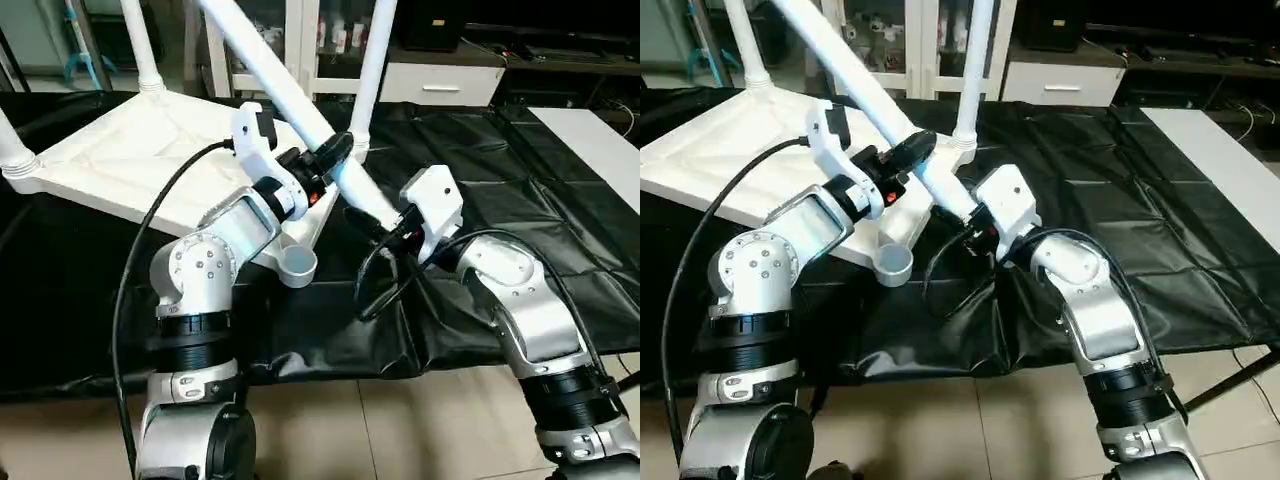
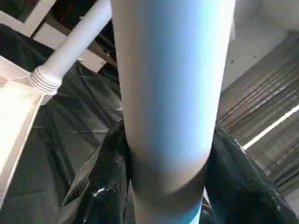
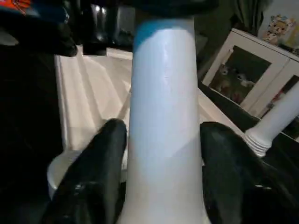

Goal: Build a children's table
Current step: Pick table leg

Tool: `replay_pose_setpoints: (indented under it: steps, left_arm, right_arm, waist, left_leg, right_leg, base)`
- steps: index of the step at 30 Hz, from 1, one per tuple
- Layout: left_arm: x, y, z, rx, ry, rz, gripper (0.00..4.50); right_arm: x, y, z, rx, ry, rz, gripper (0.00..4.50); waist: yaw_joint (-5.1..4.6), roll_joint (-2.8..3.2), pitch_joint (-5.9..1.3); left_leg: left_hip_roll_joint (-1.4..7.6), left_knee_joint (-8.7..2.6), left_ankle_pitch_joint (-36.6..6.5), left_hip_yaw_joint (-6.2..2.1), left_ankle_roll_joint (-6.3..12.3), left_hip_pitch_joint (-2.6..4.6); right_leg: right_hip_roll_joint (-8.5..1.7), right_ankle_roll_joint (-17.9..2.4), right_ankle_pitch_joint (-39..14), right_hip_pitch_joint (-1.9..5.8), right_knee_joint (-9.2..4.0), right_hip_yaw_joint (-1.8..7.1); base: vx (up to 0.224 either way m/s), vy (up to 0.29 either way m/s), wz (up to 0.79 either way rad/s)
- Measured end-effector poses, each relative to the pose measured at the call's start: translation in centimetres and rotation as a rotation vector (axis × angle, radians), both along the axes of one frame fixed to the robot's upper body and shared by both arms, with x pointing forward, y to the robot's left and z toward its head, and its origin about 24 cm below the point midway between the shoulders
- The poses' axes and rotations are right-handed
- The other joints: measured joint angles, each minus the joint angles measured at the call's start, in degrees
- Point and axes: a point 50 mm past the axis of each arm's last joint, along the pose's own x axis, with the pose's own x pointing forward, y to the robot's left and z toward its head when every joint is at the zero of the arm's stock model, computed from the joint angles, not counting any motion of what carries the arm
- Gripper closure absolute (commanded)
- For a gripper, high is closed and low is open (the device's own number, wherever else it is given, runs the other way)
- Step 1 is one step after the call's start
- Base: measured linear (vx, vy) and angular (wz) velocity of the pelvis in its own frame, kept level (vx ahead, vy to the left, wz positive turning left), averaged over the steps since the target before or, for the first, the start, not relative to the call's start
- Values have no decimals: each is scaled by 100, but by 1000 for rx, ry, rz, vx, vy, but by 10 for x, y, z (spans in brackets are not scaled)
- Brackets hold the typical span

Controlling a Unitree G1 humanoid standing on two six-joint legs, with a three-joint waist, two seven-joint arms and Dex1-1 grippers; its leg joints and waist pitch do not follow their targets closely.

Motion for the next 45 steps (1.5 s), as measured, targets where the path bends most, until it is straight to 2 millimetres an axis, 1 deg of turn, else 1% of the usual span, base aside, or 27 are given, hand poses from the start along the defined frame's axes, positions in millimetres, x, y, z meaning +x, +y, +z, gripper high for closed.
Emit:
replay_pose_setpoints:
  steps: [1, 2, 3, 5, 6, 8, 9, 11, 12, 14, 15, 16, 17, 20, 21, 22, 24, 31, 36, 45]
  left_arm:
    - [0, 1, 0, 4, -4, 5, 255]
    - [1, 3, 1, 14, -10, 12, 256]
    - [2, 7, 1, 32, -16, 24, 257]
    - [2, 11, 1, 50, -22, 30, 259]
    - [2, 13, 1, 60, -32, 22, 260]
    - [2, 16, 1, 72, -41, 16, 260]
    - [1, 19, 1, 77, -45, 9, 260]
    - [0, 22, -1, 88, -47, -3, 260]
    - [0, 23, -2, 93, -45, -10, 260]
    - [-2, 25, -4, 101, -48, -20, 261]
    - [-3, 24, -4, 108, -57, -37, 261]
    - [-5, 21, -5, 114, -64, -62, 261]
    - [-6, 19, -4, 118, -72, -83, 261]
    - [-10, 16, -2, 132, -101, -138, 261]
    - [-11, 15, -1, 131, -110, -154, 261]
    - [-11, 14, 0, 131, -114, -162, 261]
    - [-12, 12, 0, 138, -118, -185, 261]
    - [-14, 13, 1, 149, -134, -208, 261]
    - [-15, 13, 3, 152, -150, -222, 261]
    - [-16, 12, 3, 152, -154, -235, 261]
  right_arm:
    - [0, 1, 1, 18, 6, 12, 158]
    - [-1, 1, 4, 72, 13, 34, 149]
    - [-5, 4, 12, 152, 7, 79, 146]
    - [-8, 2, 27, 266, 0, 132, 145]
    - [-6, -5, 38, 355, 29, 154, 145]
    - [-1, -24, 57, 429, 25, 144, 107]
    - [1, -38, 66, 445, 28, 145, 107]
    - [1, -57, 71, 431, 47, 133, 94]
    - [3, -67, 67, 408, 84, 115, 79]
    - [5, -75, 58, 390, 154, 93, 62]
    - [6, -80, 52, 360, 196, 87, 47]
    - [7, -85, 47, 336, 231, 77, 47]
    - [7, -90, 42, 322, 260, 69, 35]
    - [7, -96, 33, 305, 335, 66, 13]
    - [7, -99, 32, 310, 356, 67, 13]
    - [6, -99, 30, 316, 371, 73, 2]
    - [7, -100, 27, 332, 401, 87, 0]
    - [11, -101, 28, 351, 419, 101, 0]
    - [11, -102, 27, 354, 425, 99, 0]
    - [11, -98, 25, 333, 431, 103, 0]
  waist:
    - [1, 0, 0]
    - [0, 0, 0]
    - [0, 0, 0]
    - [1, 0, 0]
    - [8, -1, 1]
    - [31, -2, 0]
    - [46, -9, -4]
    - [58, -20, -9]
    - [52, -27, -8]
    - [35, -29, -6]
    - [32, -32, -5]
    - [35, -35, -3]
    - [41, -38, -1]
    - [35, -42, 1]
    - [30, -43, 2]
    - [29, -45, 2]
    - [29, -51, 3]
    - [36, -59, 6]
    - [62, -61, 6]
    - [58, -61, 6]
  left_leg:
    - [0, 0, 0, 0, 0, 0]
    - [0, 0, 0, 0, 0, 0]
    - [1, -1, 0, 0, 0, 0]
    - [2, 0, -2, -1, 3, 0]
    - [0, 4, -1, -1, 5, -2]
    - [-1, 10, 0, -1, 12, -2]
    - [-1, 13, 0, -1, 12, -2]
    - [-2, 13, 0, -1, 12, 2]
    - [-4, 13, 1, -1, 11, 4]
    - [-4, 14, 1, -1, 10, 4]
    - [-4, 14, 1, -1, 10, 4]
    - [-3, 14, 2, -1, 10, 3]
    - [-2, 14, 2, -1, 10, 3]
    - [-2, 14, 2, 0, 10, 3]
    - [-2, 14, 1, 2, 11, 3]
    - [-2, 14, 1, 3, 11, 4]
    - [-2, 15, 3, 3, 13, 4]
    - [-2, 16, 7, 3, 19, 4]
    - [-3, 17, 8, 3, 19, 3]
    - [-2, 17, 8, 3, 19, 4]
  right_leg:
    - [0, 0, 0, 0, 0, 0]
    - [0, 0, 0, -1, 0, 0]
    - [0, 0, 0, -3, 2, 0]
    - [2, 0, 0, -2, 0, -1]
    - [-1, 0, 0, -2, 2, 1]
    - [-4, 0, 0, 2, 5, 3]
    - [-5, 0, 0, 7, 4, 2]
    - [-5, 0, 0, 11, 3, 2]
    - [-5, 0, 0, 13, 5, 2]
    - [-4, 1, 2, 12, 8, 1]
    - [-4, 1, 2, 10, 10, 2]
    - [-4, 1, 2, 11, 10, 0]
    - [-4, 1, 2, 10, 10, -1]
    - [-4, 1, 1, 9, 10, 0]
    - [-5, 1, 1, 9, 10, 1]
    - [-5, 1, 1, 9, 11, 1]
    - [-5, 1, 1, 8, 12, 1]
    - [-6, 1, 1, 8, 17, 1]
    - [-7, 1, 1, 8, 18, 1]
    - [-7, 1, 2, 8, 21, 1]
  base:
    - [0, 0, 0]
    - [0, 0, 0]
    - [0, 0, 0]
    - [0, 0, 0]
    - [0, 0, 0]
    - [0, 0, 0]
    - [0, 0, 0]
    - [0, 0, 0]
    - [0, 0, 0]
    - [0, 0, 0]
    - [0, 0, 0]
    - [0, 0, 0]
    - [0, 0, 0]
    - [0, 0, 0]
    - [0, 0, 0]
    - [0, 0, 0]
    - [0, 0, 0]
    - [0, 0, 0]
    - [0, 0, 0]
    - [0, 0, 0]
